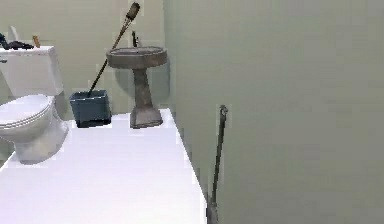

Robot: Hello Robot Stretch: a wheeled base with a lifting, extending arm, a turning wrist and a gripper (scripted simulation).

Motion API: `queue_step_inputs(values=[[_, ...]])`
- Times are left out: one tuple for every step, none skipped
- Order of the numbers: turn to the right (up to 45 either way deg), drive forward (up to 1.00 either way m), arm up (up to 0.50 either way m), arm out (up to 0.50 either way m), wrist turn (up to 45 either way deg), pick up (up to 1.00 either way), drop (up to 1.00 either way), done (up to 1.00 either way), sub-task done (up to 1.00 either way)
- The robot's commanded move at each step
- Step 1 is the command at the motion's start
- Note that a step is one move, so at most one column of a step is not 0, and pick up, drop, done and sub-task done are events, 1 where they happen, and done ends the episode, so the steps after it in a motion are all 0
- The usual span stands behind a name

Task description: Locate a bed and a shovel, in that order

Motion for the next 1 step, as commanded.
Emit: queue_step_inputs(values=[[0.0, 0.0, 0.0, 0.0, 0.0, 0.0, 0.0, 1.0, 0.0]])
